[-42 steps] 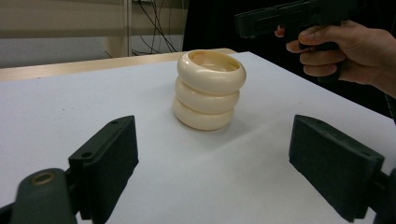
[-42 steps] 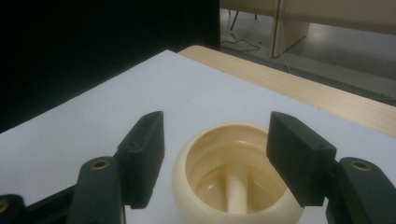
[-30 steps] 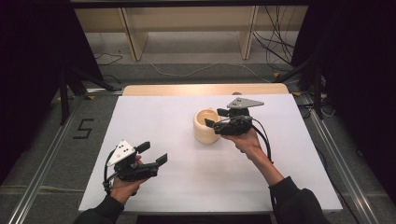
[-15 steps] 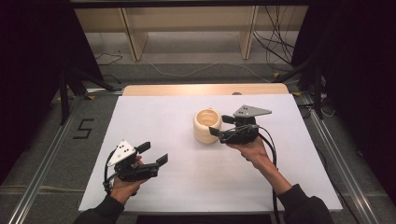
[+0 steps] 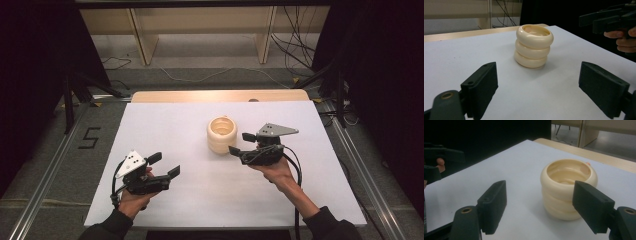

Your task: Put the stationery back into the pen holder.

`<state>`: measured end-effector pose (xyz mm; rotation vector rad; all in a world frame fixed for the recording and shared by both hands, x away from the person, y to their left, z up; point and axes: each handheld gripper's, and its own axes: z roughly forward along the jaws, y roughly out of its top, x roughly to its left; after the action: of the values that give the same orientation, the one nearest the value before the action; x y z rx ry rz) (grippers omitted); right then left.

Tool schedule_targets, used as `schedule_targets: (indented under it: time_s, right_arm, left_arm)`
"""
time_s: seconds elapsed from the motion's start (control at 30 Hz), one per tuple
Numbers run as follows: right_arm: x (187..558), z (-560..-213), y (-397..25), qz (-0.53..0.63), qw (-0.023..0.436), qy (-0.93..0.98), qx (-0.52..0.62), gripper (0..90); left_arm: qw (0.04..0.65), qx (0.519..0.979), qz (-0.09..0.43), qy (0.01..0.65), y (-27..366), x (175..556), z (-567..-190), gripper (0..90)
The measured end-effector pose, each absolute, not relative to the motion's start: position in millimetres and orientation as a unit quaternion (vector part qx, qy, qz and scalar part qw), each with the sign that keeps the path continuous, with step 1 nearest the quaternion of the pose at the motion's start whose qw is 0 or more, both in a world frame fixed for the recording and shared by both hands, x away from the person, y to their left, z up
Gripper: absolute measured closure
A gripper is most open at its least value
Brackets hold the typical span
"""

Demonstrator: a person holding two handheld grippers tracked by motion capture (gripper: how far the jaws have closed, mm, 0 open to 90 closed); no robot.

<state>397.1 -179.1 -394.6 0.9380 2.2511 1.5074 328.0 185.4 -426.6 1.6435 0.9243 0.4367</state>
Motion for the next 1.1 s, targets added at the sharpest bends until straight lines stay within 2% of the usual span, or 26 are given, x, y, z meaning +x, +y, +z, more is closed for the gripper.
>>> schedule_targets:
  time_s: [0.87, 1.1]
  right_arm:
    - [366.6, -412.7, -208.3, 0.528, 0.124, 0.768, 0.341, 25.4]
    - [360.8, -415.3, -214.5, 0.532, 0.123, 0.764, 0.344, 21.2]
  left_arm:
    - [0.565, 0.705, 0.18, 0.389, 183.6, 328.2, -427.3, 14.8]
    - [0.565, 0.706, 0.179, 0.388, 183.6, 328.3, -427.4, 14.8]
